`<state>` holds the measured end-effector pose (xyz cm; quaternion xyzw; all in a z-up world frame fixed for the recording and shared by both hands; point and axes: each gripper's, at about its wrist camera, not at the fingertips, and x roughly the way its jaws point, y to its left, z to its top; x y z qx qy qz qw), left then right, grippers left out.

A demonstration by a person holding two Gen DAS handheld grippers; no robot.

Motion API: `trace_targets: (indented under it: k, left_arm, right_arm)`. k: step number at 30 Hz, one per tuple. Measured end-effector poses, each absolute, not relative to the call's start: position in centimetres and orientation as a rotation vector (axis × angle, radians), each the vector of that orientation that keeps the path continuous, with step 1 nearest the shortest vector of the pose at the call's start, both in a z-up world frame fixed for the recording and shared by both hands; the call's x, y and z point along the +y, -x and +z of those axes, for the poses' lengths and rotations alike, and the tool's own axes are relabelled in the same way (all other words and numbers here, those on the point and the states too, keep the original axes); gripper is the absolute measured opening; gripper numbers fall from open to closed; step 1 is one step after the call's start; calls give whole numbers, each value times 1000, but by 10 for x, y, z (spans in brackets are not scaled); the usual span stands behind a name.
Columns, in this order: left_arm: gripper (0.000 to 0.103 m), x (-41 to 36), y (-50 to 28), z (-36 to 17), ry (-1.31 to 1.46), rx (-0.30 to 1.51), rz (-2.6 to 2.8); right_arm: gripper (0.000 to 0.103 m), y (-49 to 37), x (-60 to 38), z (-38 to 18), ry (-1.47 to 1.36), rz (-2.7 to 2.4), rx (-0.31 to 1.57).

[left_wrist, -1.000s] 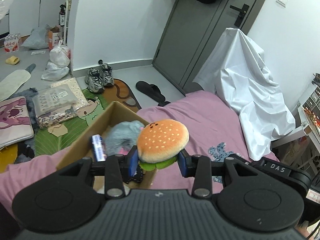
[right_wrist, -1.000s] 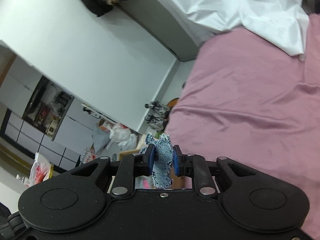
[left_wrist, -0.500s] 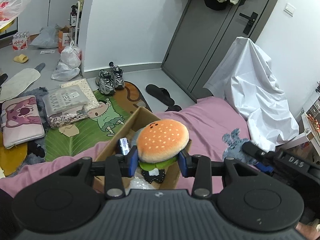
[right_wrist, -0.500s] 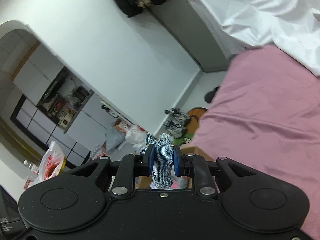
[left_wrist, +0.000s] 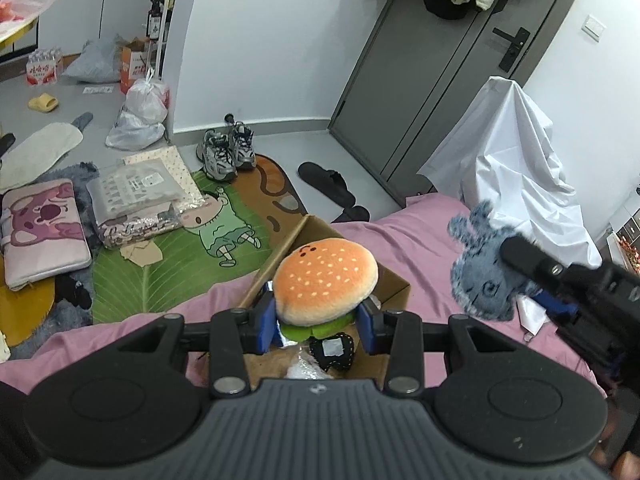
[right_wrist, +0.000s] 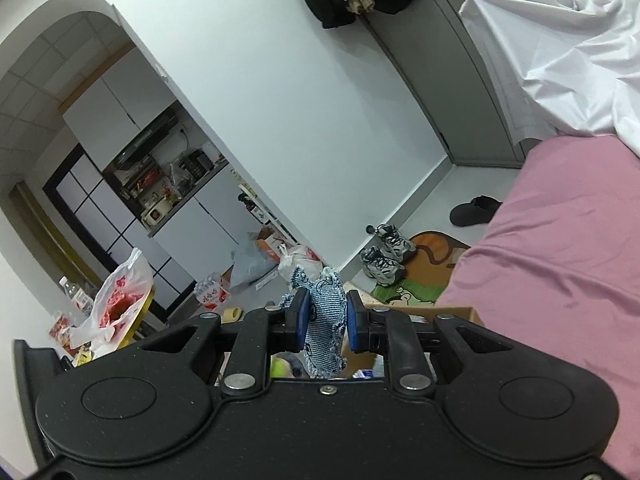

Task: Organize soft objects
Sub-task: 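Carry the burger plush with the left gripper while the right carries the blue plush to the box, then open both grippers to drop the burger and blue plushes into the box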

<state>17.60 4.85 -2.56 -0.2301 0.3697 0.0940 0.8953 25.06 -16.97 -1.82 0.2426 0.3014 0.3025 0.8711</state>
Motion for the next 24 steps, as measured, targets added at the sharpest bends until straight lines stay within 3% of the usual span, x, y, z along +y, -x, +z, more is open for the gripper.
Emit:
trace_targets:
  k: [24]
  left_arm:
    - [41,73,-207,-97,561,925,137]
  right_arm:
    - [20,-267,-145,-47,-429,575,735]
